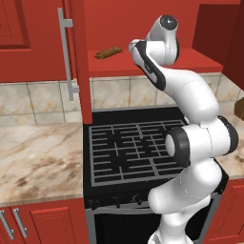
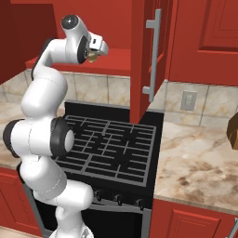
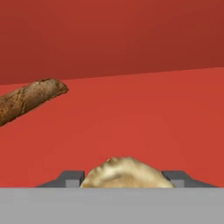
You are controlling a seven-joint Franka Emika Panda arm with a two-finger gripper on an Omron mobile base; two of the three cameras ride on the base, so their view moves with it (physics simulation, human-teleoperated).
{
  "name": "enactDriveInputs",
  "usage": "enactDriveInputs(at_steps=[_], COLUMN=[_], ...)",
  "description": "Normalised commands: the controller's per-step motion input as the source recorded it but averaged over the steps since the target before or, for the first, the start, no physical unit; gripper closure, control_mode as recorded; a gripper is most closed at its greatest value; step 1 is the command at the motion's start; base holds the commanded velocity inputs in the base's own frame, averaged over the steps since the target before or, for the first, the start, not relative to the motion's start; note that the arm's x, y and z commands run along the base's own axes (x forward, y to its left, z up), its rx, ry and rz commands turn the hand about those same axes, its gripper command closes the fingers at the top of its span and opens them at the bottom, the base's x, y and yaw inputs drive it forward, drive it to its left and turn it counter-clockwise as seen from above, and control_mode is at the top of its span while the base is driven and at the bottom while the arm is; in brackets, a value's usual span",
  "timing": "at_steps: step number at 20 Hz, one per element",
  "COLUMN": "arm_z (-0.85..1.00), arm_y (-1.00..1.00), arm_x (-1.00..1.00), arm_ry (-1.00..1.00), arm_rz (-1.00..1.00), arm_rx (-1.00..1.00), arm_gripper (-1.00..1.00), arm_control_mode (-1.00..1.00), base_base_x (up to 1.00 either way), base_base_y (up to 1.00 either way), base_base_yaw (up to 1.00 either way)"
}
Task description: Pick the candle and candle from the dining table and place them in the open cabinet. Close the cabinet after placing the objects.
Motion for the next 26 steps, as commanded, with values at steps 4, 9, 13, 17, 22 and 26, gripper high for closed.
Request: enactDriveInputs(at_steps=[4, 9, 13, 17, 22, 26], arm_z=[-0.15, -0.16, -0.04, 0.0, 0.0, 0.0], arm_y=[0.0, 0.01, 0.0, 0.0, 0.0, 0.01], arm_x=[0.13, 0.09, 0.08, 0.06, 0.06, 0.19], arm_ry=[0.04, 0.02, 0.0, 0.0, 0.0, -0.02], arm_rz=[0.0, 0.0, 0.0, 0.0, 0.0, 0.0], arm_rx=[0.0, 0.0, 0.0, 0.0, 0.0, 0.0], arm_gripper=[1.0, -1.0, -1.0, -1.0, -1.0, -1.0], arm_control_mode=[-1.0, -1.0, -1.0, -1.0, -1.0, -1.0], base_base_x=[0.0, 0.0, 0.0, 0.0, 0.0, 0.0], base_base_y=[0.0, 0.0, 0.0, 0.0, 0.0, 0.0], base_base_yaw=[0.0, 0.0, 0.0, 0.0, 0.0, 0.0])
